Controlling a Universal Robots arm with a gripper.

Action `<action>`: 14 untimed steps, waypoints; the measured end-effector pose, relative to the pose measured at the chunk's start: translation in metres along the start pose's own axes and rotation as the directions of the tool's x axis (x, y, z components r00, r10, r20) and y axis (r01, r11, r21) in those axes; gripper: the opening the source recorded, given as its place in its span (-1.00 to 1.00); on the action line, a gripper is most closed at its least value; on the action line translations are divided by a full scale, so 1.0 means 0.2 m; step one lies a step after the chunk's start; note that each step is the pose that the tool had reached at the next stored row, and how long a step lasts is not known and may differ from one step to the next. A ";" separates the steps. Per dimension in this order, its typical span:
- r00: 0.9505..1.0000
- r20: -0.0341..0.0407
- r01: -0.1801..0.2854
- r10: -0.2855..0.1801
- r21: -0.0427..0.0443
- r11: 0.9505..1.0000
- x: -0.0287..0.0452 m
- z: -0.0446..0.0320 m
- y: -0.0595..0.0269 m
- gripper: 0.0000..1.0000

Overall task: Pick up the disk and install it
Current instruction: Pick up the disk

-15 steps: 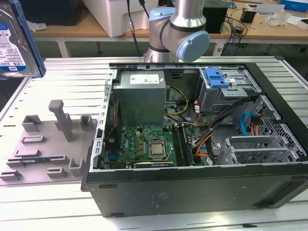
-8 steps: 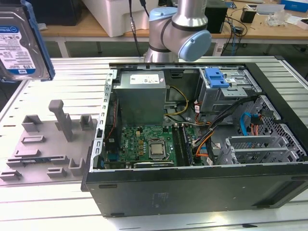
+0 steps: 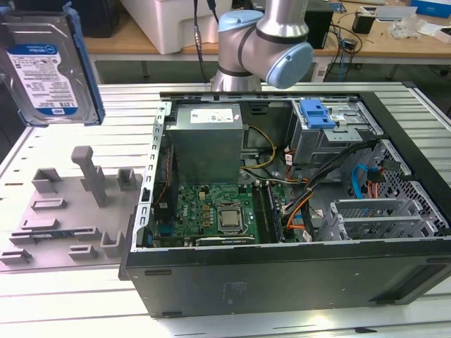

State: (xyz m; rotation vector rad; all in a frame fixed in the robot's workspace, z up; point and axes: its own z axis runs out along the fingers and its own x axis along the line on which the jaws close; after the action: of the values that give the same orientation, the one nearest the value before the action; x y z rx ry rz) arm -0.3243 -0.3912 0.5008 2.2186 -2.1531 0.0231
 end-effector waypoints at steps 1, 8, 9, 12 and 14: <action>1.000 0.000 0.000 0.000 -0.001 1.000 0.010 0.000 -0.022 -0.26; 1.000 0.000 0.000 0.000 -0.005 1.000 0.095 -0.002 -0.198 -0.26; 1.000 0.000 0.000 0.000 -0.005 1.000 0.105 -0.002 -0.218 -0.26; 1.000 0.000 0.000 0.000 -0.007 1.000 0.141 -0.003 -0.288 -0.26; 1.000 0.000 0.001 -0.001 -0.009 1.000 0.160 -0.003 -0.329 -0.26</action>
State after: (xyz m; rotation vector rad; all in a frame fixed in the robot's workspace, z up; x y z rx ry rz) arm -0.2575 -0.4213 0.5012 2.2148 -2.1485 0.0137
